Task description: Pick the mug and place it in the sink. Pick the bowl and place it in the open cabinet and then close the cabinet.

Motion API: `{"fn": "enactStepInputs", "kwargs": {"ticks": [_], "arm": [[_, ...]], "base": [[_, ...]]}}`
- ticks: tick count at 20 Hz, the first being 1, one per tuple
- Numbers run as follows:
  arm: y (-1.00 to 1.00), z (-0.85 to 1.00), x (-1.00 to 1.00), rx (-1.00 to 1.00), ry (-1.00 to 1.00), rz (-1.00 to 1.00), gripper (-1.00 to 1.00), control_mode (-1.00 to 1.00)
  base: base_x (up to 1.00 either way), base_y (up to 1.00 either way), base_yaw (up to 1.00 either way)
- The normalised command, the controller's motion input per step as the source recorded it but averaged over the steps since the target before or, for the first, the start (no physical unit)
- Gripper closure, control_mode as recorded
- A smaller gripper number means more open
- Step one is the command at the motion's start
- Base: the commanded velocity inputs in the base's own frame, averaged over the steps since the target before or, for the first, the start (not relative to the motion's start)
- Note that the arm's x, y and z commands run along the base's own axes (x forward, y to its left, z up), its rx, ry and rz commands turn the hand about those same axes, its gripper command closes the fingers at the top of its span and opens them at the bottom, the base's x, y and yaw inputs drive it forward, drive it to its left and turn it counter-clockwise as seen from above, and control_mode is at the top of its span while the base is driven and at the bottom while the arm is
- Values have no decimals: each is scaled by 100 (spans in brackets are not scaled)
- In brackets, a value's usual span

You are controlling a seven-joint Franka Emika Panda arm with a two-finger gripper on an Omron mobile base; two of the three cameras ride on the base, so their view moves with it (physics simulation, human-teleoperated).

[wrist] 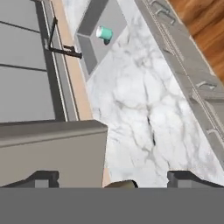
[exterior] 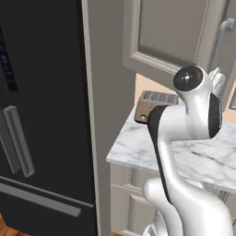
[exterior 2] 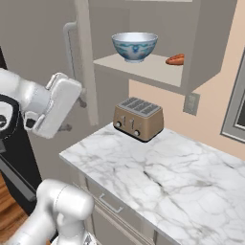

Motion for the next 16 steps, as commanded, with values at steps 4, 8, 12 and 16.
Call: {"fn": "enactStepInputs", "kwargs": {"ticks": [4, 8, 12, 16], "arm": [[-52, -67, 100, 4, -45, 24, -100, -100], [-50, -34, 100, 6, -37, 21, -100, -100], [-61, -3, 100, 16, -8, 8, -100, -100], [-53, 0, 100, 14, 0, 0, -100, -100]], "base": [[0, 0, 0], [0, 0, 0], [0, 0, 0], [0, 0, 0]]}}
